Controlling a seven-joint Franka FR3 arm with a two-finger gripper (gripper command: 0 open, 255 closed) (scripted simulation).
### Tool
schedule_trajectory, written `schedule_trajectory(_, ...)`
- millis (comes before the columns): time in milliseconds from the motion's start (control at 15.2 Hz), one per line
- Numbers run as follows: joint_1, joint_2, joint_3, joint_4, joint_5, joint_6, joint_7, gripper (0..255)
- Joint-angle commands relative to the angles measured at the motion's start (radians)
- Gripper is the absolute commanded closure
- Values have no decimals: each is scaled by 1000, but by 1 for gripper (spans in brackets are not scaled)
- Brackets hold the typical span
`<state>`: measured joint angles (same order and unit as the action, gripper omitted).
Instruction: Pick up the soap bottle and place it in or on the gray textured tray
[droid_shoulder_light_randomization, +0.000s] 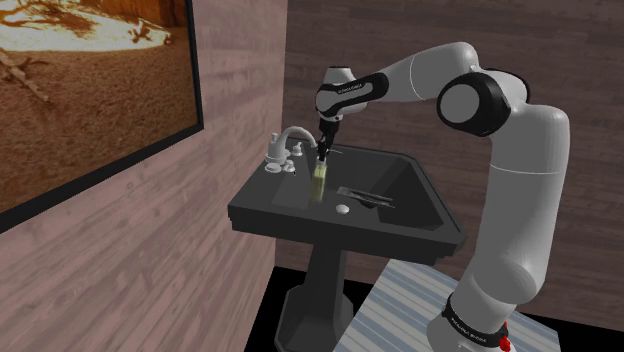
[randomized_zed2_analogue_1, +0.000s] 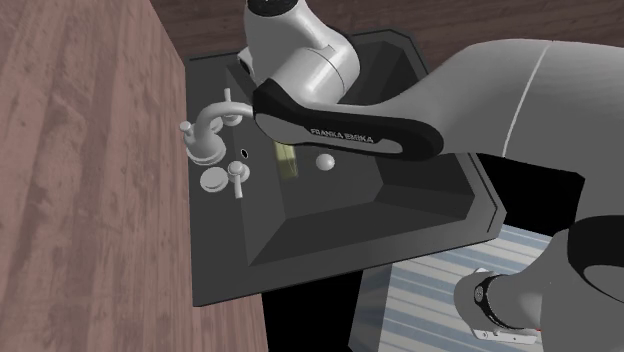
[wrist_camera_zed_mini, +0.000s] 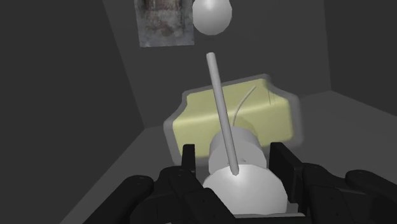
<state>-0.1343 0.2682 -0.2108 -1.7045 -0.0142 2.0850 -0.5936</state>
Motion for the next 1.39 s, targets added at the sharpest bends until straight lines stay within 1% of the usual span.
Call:
schedule_trajectory(0, 1, -8, 0, 16, -2, -24, 0, 255)
schedule_trajectory(990, -1, -26, -3, 190, -3, -215, -7, 255)
schedule_trajectory(1320, -39, -150, -35, 75, -17, -218, -80, 255)
